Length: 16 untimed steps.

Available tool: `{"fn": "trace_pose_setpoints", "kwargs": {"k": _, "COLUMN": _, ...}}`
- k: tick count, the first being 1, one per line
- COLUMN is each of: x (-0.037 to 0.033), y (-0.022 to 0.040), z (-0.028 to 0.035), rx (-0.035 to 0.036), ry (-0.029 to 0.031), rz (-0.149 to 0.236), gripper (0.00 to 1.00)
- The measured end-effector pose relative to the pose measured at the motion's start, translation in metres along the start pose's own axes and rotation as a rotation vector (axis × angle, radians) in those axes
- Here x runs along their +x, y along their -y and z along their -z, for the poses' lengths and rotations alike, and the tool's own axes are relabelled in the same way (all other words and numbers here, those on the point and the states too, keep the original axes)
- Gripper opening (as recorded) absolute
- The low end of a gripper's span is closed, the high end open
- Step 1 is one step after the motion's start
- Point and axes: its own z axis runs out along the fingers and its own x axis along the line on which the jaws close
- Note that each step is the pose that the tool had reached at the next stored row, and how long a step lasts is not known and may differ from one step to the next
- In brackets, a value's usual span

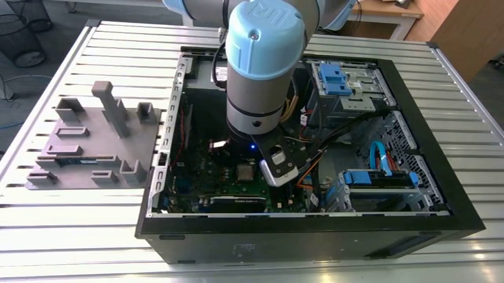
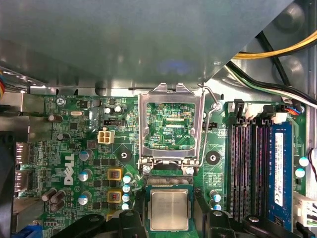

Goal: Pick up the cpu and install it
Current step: 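Place the cpu into insertion slot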

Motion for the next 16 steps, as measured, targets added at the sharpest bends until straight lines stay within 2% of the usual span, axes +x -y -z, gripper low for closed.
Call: {"fn": "trace_pose_setpoints", "kwargs": {"k": 16, "x": 0.0021, "y": 0.0001, "z": -0.0028, "rx": 0.0002, "ry": 0.0011, "rz": 0.0, "gripper": 0.47}}
